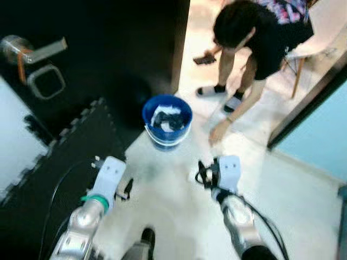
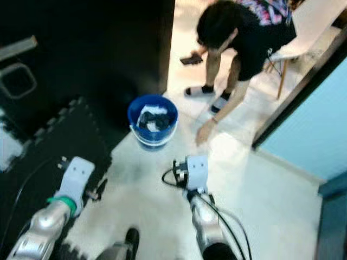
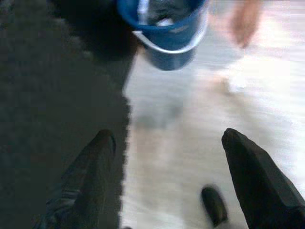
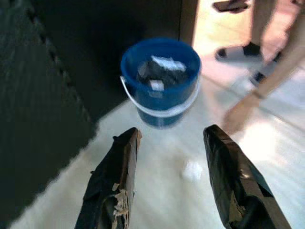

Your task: Clean up the room

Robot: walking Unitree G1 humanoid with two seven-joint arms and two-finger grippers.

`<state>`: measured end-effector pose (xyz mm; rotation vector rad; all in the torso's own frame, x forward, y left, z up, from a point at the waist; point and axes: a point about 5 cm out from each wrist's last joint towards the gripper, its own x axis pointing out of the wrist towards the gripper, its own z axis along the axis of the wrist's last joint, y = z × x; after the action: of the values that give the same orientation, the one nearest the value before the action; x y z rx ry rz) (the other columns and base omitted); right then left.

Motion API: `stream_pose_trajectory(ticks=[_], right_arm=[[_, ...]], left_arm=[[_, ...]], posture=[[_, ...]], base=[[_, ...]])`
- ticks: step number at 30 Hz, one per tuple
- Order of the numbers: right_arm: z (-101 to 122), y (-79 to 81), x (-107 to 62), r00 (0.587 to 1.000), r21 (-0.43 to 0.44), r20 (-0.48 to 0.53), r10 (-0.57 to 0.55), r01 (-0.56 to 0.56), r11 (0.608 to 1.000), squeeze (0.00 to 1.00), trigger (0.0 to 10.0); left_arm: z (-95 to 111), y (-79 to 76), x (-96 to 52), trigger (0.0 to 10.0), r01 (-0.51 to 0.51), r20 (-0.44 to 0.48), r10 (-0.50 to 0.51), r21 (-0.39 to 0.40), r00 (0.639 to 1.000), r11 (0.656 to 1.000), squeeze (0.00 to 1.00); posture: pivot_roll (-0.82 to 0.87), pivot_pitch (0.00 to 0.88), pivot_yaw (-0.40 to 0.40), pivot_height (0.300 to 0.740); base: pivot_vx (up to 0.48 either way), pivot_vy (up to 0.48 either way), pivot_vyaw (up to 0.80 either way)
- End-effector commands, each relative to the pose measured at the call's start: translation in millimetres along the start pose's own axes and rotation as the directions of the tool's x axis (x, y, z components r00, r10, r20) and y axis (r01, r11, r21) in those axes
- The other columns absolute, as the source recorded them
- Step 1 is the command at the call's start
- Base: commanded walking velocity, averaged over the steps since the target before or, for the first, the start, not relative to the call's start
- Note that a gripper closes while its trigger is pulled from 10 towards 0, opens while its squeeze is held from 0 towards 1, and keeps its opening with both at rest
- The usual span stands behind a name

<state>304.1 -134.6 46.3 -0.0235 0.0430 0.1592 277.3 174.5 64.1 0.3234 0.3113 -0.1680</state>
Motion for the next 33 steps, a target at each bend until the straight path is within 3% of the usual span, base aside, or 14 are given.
stream_pose_trajectory(ticks=[1, 8, 10, 13, 18, 25, 33], right_arm=[[-5.2, -0.6, -2.8, 1.000, 0.006, -0.025, -0.006, 0.006, 1.000, 0.00, 10.0], [-5.5, -0.3, -2.9, 1.000, 0.014, -0.027, -0.009, 0.009, 1.000, 0.00, 10.0], [-22.1, -6.2, -10.8, 0.993, -0.012, -0.114, -0.015, 0.014, 1.000, 0.00, 10.0], [-39.5, -13.7, -22.4, 0.979, -0.030, -0.202, -0.038, 0.033, 0.999, 0.00, 10.0], [-60.9, -27.4, -43.2, 0.949, -0.004, -0.296, -0.108, 0.112, 0.994, 0.00, 10.0], [-63.1, -29.8, -47.4, 0.947, -0.001, -0.297, -0.122, 0.127, 0.992, 0.00, 10.0], [-60.9, -25.9, -46.0, 0.957, 0.010, -0.270, -0.102, 0.109, 0.994, 0.00, 10.0]], left_arm=[[-4.3, -6.4, 0.5, 10.0, 0.029, -0.031, -0.029, -0.010, 0.999, 1.000, 0.00], [-5.5, -7.1, 0.6, 10.0, 0.031, -0.055, -0.032, -0.021, 0.998, 0.999, 0.00], [-17.5, -6.0, 0.7, 10.0, 0.071, -0.084, -0.062, 0.117, 0.995, 0.991, 0.00], [-33.3, -2.9, 1.6, 10.0, 0.096, -0.150, -0.074, 0.146, 0.986, 0.985, 0.00], [-48.8, 0.5, 3.0, 10.0, 0.058, -0.191, -0.037, 0.107, 0.981, 0.993, 0.00], [-46.0, -0.1, 4.3, 10.0, 0.046, -0.164, -0.034, 0.073, 0.986, 0.996, 0.00], [-49.3, -0.3, 7.3, 10.0, 0.056, -0.161, -0.040, 0.096, 0.986, 0.994, 0.00]], posture=[[0.14, 0.149, -0.010, 0.735], [0.14, 0.149, -0.010, 0.735], [0.14, 0.145, -0.013, 0.735], [0.14, 0.145, -0.013, 0.735], [0.12, 0.141, -0.013, 0.735], [0.11, 0.144, -0.009, 0.735], [0.10, 0.139, -0.006, 0.735]], base=[[0.000, 0.000, -0.79], [0.000, 0.000, -0.78], [0.000, 0.000, -0.78], [0.000, 0.000, -0.79], [0.000, 0.000, -0.79], [0.000, 0.000, -0.78], [0.000, 0.000, -0.79]])
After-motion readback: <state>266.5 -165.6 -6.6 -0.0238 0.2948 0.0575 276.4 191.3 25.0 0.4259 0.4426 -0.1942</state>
